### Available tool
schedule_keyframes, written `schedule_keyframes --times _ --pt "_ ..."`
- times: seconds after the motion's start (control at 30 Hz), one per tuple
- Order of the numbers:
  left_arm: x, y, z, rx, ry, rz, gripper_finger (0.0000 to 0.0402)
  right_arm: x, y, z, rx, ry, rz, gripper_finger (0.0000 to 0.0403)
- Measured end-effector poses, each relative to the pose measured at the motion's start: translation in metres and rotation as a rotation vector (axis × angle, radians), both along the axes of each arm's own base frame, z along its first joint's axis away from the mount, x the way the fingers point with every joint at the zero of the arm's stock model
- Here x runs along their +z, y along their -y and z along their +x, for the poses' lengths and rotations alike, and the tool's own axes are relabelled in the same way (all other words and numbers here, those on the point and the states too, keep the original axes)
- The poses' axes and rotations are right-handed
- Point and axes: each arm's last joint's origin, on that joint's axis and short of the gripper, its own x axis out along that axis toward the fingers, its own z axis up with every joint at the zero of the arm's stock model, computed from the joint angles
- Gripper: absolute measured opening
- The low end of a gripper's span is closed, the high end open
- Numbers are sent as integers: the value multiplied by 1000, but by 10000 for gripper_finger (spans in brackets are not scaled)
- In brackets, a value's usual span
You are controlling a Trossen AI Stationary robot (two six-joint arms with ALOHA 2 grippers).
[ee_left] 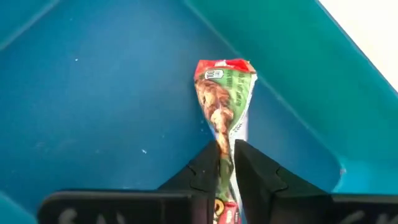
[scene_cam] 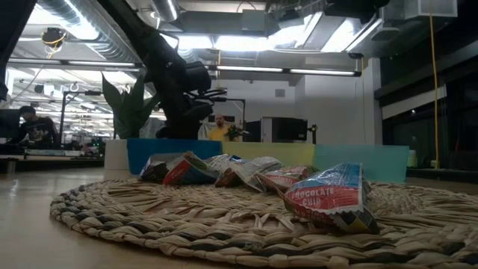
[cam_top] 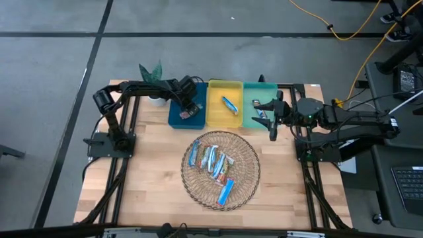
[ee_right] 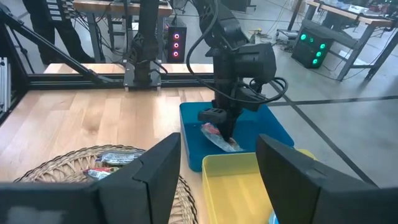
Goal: Pick and place Granola Bars by type
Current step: Put the red granola bar into the blue bin, then put the blue granola bar into the light blue bin
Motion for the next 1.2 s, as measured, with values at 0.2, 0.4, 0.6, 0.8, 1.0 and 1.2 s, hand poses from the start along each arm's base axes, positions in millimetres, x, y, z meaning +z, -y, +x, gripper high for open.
schedule_keyframes --times 0.2,0.4,0.6,0.8,1.0,1.2 --pt "1 0 0 -2 2 -1 92 0 0 0 4 -4 -17 210" --pt "21 10 -4 -9 26 6 141 0 0 0 4 -4 -15 210" --pt "67 35 -8 -54 146 85 171 0 0 0 3 -3 -13 210" --pt "114 68 -20 -78 275 166 174 0 1 0 -35 4 26 210" --pt "141 107 -36 -110 302 219 175 0 1 0 -72 18 70 210" --pt "150 141 -47 -182 296 168 174 0 1 0 -48 17 75 210"
